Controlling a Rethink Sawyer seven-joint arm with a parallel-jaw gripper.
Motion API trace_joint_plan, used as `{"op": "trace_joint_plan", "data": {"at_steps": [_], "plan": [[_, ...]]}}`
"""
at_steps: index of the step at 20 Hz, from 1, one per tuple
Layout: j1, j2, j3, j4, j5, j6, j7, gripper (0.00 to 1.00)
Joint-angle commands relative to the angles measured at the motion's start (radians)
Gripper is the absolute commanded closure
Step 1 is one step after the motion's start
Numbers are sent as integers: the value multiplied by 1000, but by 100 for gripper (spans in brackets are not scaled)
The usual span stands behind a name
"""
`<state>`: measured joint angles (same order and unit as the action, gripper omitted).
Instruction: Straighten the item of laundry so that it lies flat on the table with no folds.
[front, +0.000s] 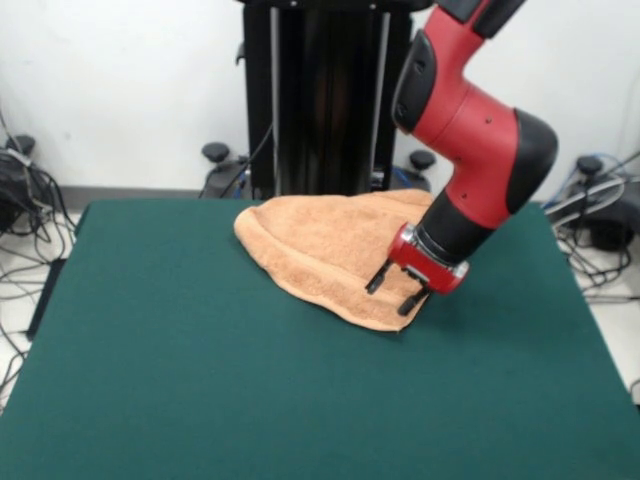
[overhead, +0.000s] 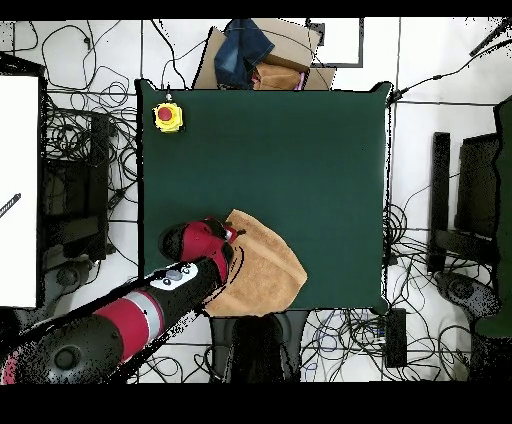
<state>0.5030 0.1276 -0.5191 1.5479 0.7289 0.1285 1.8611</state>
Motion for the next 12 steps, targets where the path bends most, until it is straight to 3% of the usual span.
{"op": "trace_joint_plan", "data": {"at_steps": [1, 12], "plan": [[6, 20, 28, -141, 43, 100, 241, 0], [-4, -3, 37, -114, 10, 86, 211, 0]]}}
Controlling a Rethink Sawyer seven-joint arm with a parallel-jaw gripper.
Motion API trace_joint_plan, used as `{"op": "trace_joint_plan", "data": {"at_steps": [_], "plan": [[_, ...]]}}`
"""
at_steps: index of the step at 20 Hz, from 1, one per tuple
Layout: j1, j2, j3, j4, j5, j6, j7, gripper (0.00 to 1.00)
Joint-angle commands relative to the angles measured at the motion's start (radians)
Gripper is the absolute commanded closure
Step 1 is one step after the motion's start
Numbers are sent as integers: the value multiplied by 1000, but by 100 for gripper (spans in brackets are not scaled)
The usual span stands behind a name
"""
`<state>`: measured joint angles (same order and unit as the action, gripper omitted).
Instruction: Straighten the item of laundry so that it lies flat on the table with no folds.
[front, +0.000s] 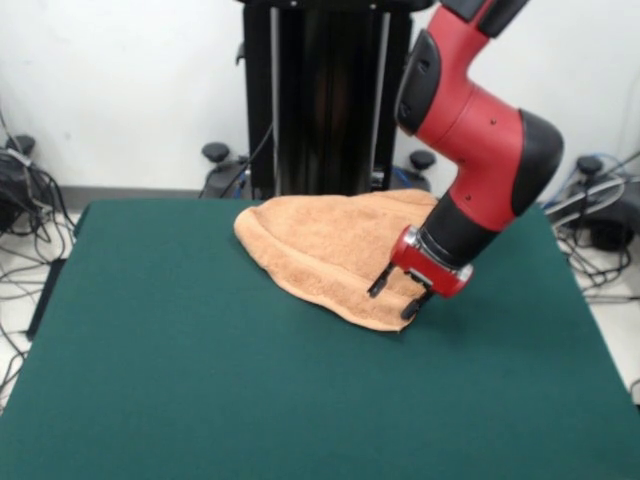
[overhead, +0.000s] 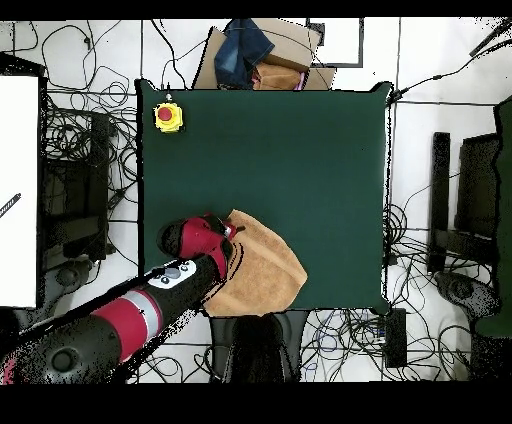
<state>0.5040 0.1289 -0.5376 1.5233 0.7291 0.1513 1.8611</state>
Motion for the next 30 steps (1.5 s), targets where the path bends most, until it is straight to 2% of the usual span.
{"op": "trace_joint_plan", "data": {"at_steps": [1, 10, 17, 30], "plan": [[-8, -4, 57, -90, 8, 58, 208, 0], [-16, 11, 68, -105, 11, 41, 206, 0], [2, 54, 43, -139, 27, 43, 222, 0], [5, 51, 24, -161, 17, 93, 223, 0]]}}
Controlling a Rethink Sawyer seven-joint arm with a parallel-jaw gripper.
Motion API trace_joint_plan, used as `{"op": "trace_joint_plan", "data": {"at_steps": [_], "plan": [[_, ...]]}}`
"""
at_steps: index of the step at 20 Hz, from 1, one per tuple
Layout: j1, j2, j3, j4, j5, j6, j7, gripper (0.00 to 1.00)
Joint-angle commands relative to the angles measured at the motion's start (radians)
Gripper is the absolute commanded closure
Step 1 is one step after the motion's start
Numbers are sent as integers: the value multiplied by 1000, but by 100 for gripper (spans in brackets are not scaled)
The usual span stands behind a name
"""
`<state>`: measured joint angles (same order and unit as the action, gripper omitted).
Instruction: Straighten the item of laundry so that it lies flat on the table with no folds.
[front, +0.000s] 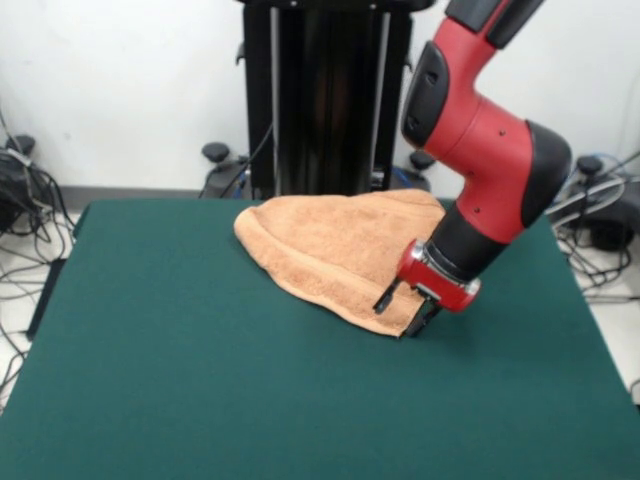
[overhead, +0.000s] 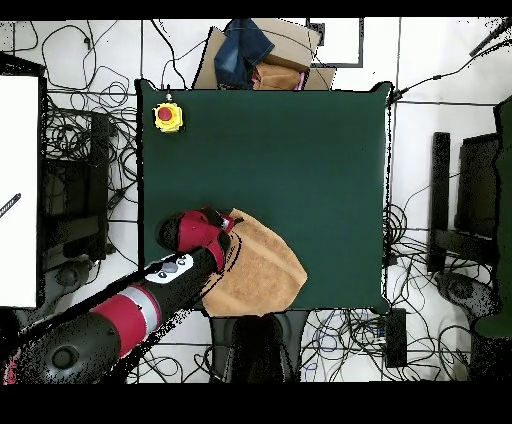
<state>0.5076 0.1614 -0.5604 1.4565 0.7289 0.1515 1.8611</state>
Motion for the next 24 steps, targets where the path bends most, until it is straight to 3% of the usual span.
{"op": "trace_joint_plan", "data": {"at_steps": [1, 24], "plan": [[3, 20, 47, -94, 18, 91, 225, 0], [19, 38, 45, -86, 27, 86, 244, 0]]}}
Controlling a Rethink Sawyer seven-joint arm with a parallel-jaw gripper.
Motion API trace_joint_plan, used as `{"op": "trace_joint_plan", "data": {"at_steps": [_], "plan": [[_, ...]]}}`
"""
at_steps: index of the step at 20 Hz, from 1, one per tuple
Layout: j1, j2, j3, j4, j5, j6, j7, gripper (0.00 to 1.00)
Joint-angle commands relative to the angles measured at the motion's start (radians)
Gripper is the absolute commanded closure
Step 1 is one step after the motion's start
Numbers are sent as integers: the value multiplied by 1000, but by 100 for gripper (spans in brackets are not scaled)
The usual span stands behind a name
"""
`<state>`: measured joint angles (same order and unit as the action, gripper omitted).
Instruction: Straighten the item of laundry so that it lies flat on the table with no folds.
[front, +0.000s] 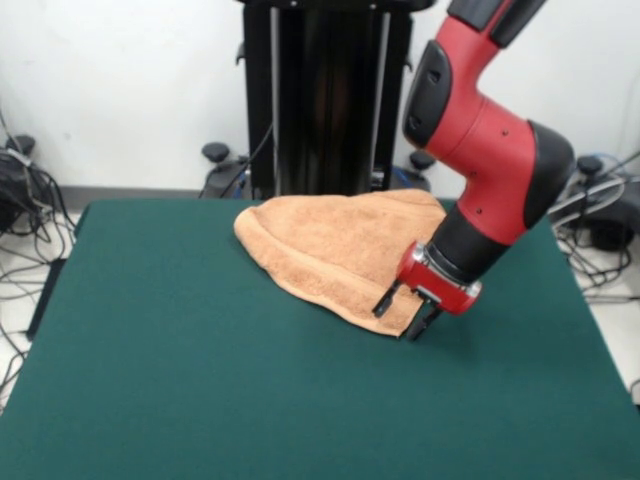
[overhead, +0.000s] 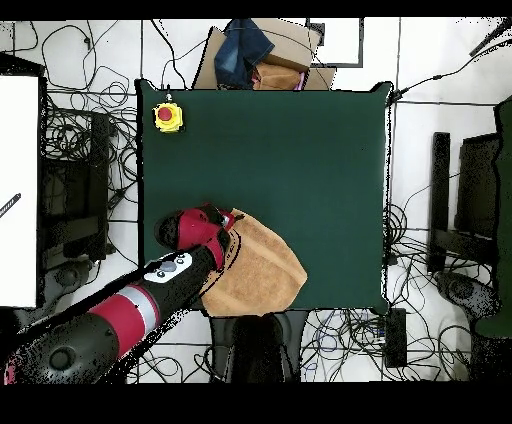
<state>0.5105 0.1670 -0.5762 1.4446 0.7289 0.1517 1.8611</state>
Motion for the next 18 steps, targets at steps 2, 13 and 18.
{"op": "trace_joint_plan", "data": {"at_steps": [2, 13, 18], "plan": [[16, 35, 64, -73, 28, 79, 244, 0], [13, 43, 56, -72, 24, 83, 238, 0], [5, 37, 61, -64, 16, 76, 228, 0]]}}
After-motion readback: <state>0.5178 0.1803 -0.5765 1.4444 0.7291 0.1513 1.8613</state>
